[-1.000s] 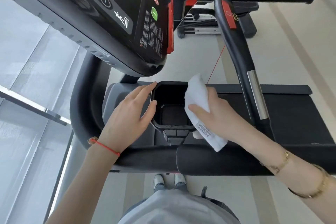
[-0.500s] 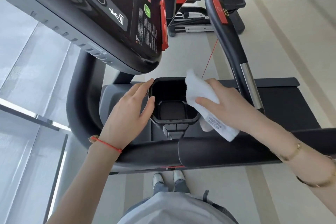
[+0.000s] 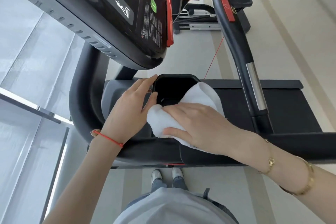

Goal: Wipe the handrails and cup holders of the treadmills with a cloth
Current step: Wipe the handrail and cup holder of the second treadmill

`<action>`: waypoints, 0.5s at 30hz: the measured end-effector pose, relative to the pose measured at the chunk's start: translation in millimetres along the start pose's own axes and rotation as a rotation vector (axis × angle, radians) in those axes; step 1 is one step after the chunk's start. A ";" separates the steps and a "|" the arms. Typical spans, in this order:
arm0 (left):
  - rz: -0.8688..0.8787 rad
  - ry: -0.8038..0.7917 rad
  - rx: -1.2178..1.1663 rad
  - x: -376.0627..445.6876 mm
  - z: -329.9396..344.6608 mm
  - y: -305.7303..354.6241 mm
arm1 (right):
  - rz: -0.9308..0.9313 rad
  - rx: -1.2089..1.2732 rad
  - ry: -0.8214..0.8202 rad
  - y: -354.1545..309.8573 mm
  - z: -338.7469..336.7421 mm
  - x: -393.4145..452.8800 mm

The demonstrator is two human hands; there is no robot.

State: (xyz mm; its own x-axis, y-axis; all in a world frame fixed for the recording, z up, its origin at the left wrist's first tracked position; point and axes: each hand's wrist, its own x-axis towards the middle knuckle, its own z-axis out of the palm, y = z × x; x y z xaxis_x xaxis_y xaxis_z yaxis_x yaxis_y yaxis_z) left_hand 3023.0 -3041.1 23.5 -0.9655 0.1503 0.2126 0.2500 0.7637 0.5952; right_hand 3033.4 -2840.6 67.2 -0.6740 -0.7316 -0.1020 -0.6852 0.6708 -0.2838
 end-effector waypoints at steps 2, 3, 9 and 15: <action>-0.001 0.002 0.004 0.2 -0.5 0.6 | -0.001 -0.013 0.017 2.4 -0.1 -2.4; 0.003 0.001 0.007 0.2 -1.0 0.5 | -0.013 -0.041 0.029 5.8 -2.0 -7.9; 0.001 -0.008 0.011 -0.1 -2.4 2.1 | -0.129 -0.183 0.084 32.5 -11.1 -28.8; -0.014 -0.011 0.006 -0.9 -2.9 5.9 | -0.076 -0.083 -0.038 16.3 3.5 19.4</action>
State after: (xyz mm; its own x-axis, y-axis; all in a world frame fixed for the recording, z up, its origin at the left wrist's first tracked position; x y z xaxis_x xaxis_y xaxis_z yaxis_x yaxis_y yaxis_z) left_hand 3025.5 -3038.6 29.1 -0.9696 0.1467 0.1960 0.2364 0.7696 0.5932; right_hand 3010.1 -2844.3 57.3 -0.6091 -0.7840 -0.1200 -0.7558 0.6196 -0.2119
